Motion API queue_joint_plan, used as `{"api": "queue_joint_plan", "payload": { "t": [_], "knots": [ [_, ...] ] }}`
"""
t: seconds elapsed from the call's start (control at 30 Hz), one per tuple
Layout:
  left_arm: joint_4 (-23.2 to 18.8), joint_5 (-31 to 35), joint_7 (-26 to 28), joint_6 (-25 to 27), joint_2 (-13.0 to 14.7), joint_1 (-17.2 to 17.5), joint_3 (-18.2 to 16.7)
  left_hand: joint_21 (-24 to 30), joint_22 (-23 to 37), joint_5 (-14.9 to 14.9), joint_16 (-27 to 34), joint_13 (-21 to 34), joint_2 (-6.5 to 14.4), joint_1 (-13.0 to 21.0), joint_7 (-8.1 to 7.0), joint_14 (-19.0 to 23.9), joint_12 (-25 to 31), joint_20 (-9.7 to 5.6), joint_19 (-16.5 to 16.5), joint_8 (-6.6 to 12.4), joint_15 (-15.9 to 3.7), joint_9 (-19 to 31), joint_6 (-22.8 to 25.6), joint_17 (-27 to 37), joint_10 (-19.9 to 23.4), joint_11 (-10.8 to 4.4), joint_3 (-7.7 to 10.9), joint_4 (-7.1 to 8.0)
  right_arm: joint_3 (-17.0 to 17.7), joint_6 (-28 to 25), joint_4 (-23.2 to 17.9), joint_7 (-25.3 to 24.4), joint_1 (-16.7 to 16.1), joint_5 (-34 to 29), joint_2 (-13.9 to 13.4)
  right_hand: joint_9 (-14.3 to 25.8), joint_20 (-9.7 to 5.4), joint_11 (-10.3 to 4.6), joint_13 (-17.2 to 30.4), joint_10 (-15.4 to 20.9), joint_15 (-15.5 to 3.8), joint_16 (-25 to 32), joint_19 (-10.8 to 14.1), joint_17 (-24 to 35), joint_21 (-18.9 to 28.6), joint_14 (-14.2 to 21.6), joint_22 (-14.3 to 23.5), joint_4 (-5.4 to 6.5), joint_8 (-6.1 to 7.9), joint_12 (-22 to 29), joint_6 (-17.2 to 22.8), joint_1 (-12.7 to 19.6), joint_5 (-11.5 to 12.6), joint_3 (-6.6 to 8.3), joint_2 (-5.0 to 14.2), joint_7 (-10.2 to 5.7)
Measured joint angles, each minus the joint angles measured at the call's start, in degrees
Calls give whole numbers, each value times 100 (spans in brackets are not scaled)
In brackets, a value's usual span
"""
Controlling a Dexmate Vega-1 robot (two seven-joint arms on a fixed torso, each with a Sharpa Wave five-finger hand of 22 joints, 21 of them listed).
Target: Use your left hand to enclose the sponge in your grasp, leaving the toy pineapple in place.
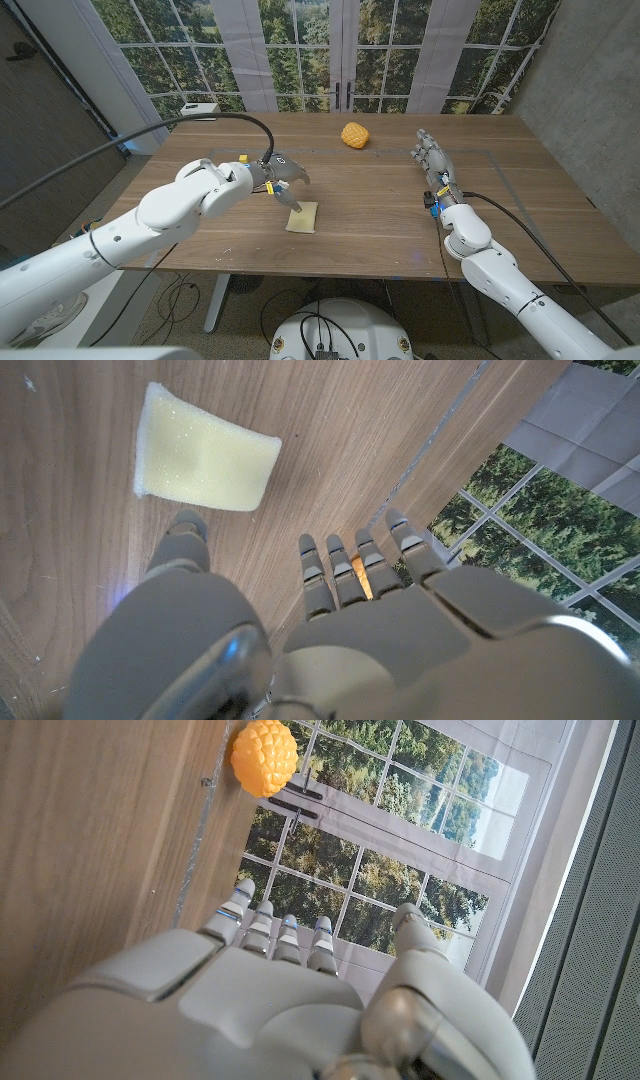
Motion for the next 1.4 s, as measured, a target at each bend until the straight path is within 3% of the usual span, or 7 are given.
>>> {"api": "queue_joint_plan", "payload": {
  "t": [0.57,0.8,1.4],
  "knots": [
    [15,723,-488,104,-347,79,186,0,1,79,0,0,-105,148,54,0,0,22,21,-100,0,0,-116,0,63,64,-127,82,68,59,-1,32,-117,48,-48,0,31,9,0,8,31,22,31,0,0,31,0,16,0,0,0,0,0,-16,0,0],
    [0,1184,-690,254,-535,159,270,0,11,88,0,0,-188,65,162,0,0,0,42,-144,0,-1,-179,28,83,127,-229,184,85,63,-20,56,-149,66,-82,0,31,9,0,8,45,22,31,0,0,60,0,16,0,0,0,0,0,-16,0,0],
    [158,1894,-1402,355,-1005,174,471,0,15,88,0,-1,-240,-126,268,42,0,41,125,-163,43,-1,-202,28,208,287,-402,310,130,66,-78,111,-197,90,-159,0,62,8,0,8,51,44,62,-1,40,174,0,15,0,0,-1,0,0,-15,0,0]
  ]
}}
